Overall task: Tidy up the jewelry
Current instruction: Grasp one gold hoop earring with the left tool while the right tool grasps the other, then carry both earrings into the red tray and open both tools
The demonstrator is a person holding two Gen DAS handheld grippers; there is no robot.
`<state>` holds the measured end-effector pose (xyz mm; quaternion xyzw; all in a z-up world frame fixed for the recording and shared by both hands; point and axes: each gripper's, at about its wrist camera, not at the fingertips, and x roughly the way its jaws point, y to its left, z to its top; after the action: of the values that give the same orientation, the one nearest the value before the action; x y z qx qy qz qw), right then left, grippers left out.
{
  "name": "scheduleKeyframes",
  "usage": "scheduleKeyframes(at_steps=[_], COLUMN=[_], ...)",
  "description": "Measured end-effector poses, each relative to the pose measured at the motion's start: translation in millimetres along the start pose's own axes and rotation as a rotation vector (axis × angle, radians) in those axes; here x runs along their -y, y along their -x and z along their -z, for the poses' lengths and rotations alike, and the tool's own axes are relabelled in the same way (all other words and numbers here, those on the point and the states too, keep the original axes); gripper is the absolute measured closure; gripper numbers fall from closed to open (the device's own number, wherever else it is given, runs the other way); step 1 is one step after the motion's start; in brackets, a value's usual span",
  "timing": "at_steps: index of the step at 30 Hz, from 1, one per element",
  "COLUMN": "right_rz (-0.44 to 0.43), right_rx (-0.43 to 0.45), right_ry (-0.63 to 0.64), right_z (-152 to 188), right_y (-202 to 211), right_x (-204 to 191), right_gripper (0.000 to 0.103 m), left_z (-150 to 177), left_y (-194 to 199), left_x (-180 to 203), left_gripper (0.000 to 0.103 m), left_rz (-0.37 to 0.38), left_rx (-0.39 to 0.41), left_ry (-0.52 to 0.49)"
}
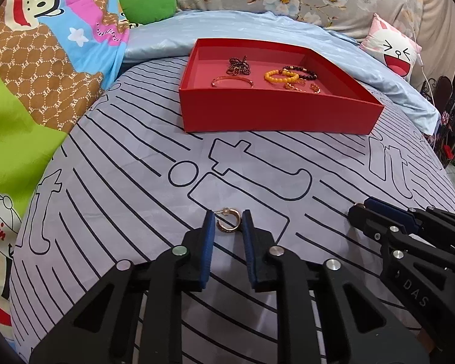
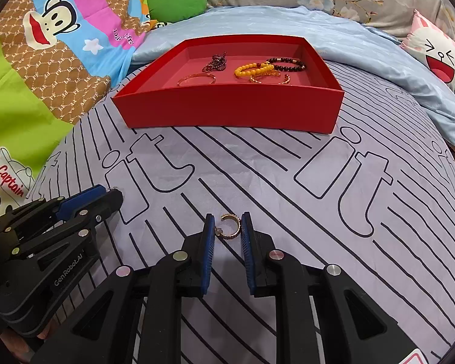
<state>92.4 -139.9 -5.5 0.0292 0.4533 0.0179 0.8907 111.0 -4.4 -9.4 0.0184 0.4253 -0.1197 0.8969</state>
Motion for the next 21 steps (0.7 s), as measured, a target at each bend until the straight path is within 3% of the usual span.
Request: scheduleKeyframes(at_steps=[14, 21], right_rz=[-0.035, -0.029], right_rx=[0.019, 0.057], right_ry=[-0.026, -0.024], right_z=[-5.9, -16.2], right_y=[12.7, 24.4], right_x=[4.1, 7.2], right_gripper=[0.086, 0.086], left_z=[-4.1, -22.5], left_y=[5.5, 15.5], left_x=[6.1, 18.1], left_gripper=[0.087, 0.087], left_rz=[0.027, 0.053], left_rx=[-0.008, 0.026], left_ry=[-0.003, -0.025])
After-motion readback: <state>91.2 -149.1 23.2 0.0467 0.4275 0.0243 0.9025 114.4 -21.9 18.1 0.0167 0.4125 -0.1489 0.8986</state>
